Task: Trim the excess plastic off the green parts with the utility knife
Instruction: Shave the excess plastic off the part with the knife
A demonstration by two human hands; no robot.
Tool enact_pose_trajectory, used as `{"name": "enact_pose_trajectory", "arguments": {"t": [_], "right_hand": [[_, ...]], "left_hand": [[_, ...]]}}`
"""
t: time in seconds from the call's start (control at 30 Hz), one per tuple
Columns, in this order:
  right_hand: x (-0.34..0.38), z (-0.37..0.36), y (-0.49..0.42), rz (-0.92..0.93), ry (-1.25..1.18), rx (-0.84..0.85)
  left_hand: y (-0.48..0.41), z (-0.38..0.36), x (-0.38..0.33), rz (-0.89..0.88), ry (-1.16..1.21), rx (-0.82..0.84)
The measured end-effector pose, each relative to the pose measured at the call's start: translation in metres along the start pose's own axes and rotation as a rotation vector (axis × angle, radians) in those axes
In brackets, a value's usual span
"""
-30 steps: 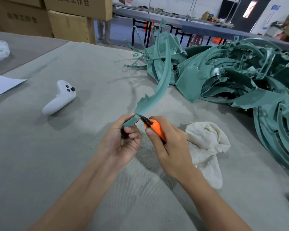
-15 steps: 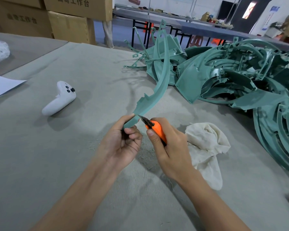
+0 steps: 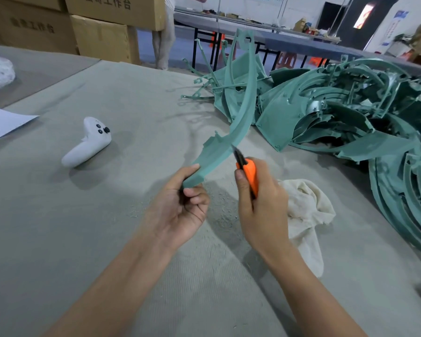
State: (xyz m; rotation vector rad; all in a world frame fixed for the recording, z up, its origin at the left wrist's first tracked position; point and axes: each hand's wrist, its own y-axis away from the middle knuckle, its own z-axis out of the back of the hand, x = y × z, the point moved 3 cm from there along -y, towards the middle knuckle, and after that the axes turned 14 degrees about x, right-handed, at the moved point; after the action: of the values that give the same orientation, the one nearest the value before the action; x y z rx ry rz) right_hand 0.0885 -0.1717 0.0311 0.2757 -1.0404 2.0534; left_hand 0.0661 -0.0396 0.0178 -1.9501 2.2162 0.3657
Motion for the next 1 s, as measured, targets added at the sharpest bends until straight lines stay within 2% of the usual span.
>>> {"name": "enact_pose_trajectory", "arguments": {"t": [0.23,0.5,0.57,0.63,0.67,0.83,0.9,0.93,0.97,1.0], "right_hand": [[0.025,-0.012,0.013,0.176,-0.073,0.103],[0.000,0.011,-0.007,-0.089,-0.283,-0.053],[-0.002,0.014,-0.009,-0.165,-0.549,-0.047],[-0.003,0.016,-0.011,-0.277,-0.870,-0.023],[-0.004,0.017,-0.012,-0.324,-0.948,-0.016],[-0.012,0.023,-0.012,-0.423,-1.044,-0.063],[-0.015,0.030,-0.014,-0.434,-1.061,-0.137],[-0.017,0.036,-0.016,-0.438,-1.068,-0.197],[-0.018,0.043,-0.017,-0.441,-1.067,-0.264],[-0.020,0.050,-0.017,-0.437,-1.056,-0.329]], "left_hand": [[-0.001,0.000,-0.003,-0.035,0.076,-0.007],[0.003,-0.005,0.009,0.066,0.129,0.040],[0.003,-0.005,0.010,0.089,0.088,0.043],[0.003,-0.005,0.011,0.112,-0.023,0.058],[0.003,-0.005,0.011,0.117,-0.093,0.067],[0.006,-0.006,0.007,0.130,-0.478,0.043],[0.009,-0.005,0.006,0.148,-0.694,-0.031],[0.011,-0.006,0.002,0.072,-0.831,-0.127],[0.013,-0.005,-0.004,-0.087,-0.974,-0.243],[0.015,-0.005,-0.011,-0.345,-1.145,-0.342]]}}
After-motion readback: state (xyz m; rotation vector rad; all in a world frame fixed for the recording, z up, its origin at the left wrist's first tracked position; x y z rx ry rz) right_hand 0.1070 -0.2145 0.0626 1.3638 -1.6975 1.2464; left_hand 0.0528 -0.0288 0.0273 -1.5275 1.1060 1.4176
